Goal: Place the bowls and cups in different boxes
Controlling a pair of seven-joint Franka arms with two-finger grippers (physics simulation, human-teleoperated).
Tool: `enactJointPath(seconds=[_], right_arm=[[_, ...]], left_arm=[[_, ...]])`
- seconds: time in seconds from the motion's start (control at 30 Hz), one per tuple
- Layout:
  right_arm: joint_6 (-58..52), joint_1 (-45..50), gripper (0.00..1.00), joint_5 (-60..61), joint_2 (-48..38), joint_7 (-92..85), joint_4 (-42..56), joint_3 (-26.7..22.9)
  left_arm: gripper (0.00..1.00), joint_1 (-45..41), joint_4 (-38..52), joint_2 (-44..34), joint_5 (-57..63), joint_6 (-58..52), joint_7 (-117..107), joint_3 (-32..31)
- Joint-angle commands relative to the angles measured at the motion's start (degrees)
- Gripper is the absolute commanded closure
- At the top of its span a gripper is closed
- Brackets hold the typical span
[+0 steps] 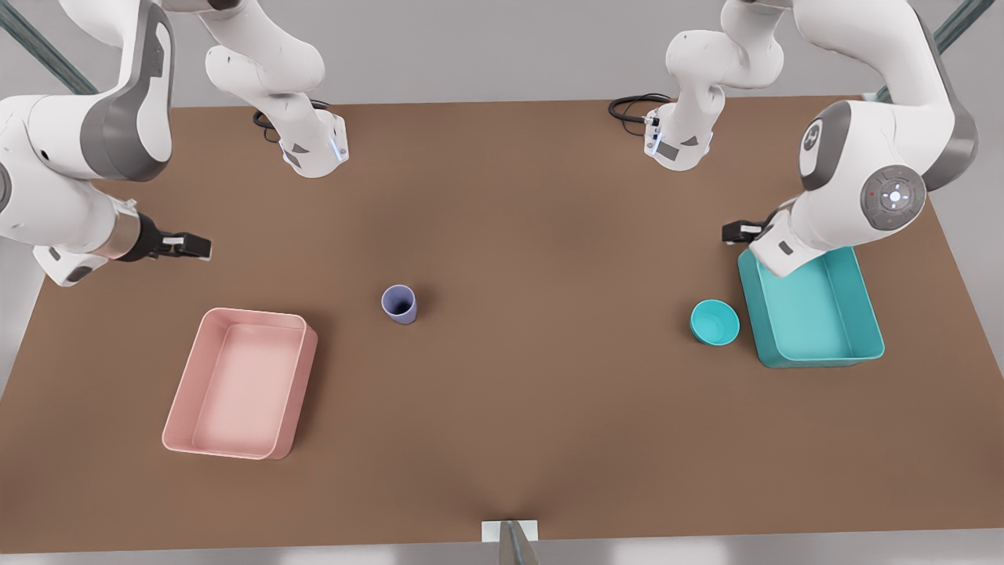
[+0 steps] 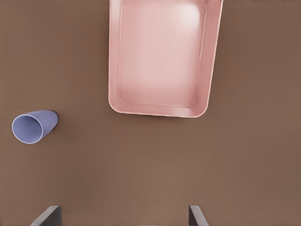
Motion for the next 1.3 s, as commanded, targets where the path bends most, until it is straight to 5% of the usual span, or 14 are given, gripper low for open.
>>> enactJointPath(seconds=[0.0, 0.1, 0.23, 0.37, 0.5, 0.63, 0.9, 0.93, 1.03, 1.27], right_arm=[[1.71, 0.26, 0.00, 0.08, -0.02, 1.25, -0.01, 0.02], [2.50, 0.96, 0.00, 2.09, 1.91, 0.64, 0.25, 0.29], [7.59, 7.55, 0.00, 3.51, 7.10, 1.51, 1.83, 0.38], [15.85, 14.31, 0.00, 4.12, 12.72, 16.18, 1.57, 0.38], [28.07, 17.75, 0.00, 7.11, 17.73, 26.12, -1.50, 0.38], [48.90, 21.26, 0.00, 7.29, 12.73, 26.47, -19.52, 0.46], [50.93, 25.57, 0.00, 7.29, 10.79, 28.85, -28.57, 0.46], [51.19, 25.48, 0.00, 7.29, 10.53, 28.85, -29.63, 0.46], [53.39, 25.40, 0.00, 7.20, 10.00, 28.50, -33.32, 0.38], [57.87, 25.40, 0.00, 7.20, 12.81, 28.06, -37.10, 0.38]], left_arm=[[0.00, 0.17, -0.02, -0.06, -0.05, 0.71, 0.63, 0.01], [0.00, -2.64, -8.27, 2.31, 4.34, 14.84, 0.72, -0.25], [0.00, -5.98, -8.46, 17.34, 10.50, 34.63, 0.81, -0.34], [0.00, -5.72, -14.87, 22.00, 14.98, 52.03, 3.27, -0.51], [0.00, -5.28, -18.57, 23.67, 17.53, 52.48, 3.01, -0.43], [0.00, -4.31, -19.36, 23.94, 17.53, 43.52, 0.55, -0.34], [0.01, -3.17, -23.23, 25.08, 16.74, 50.02, -16.68, -0.34], [0.27, -3.17, -23.23, 25.17, 16.74, 50.02, -16.77, -0.34], [0.73, -3.26, -23.14, 25.08, 16.74, 49.93, -16.42, -0.34], [0.79, -4.13, -22.70, 18.67, 16.74, 42.39, -16.24, -0.34]])
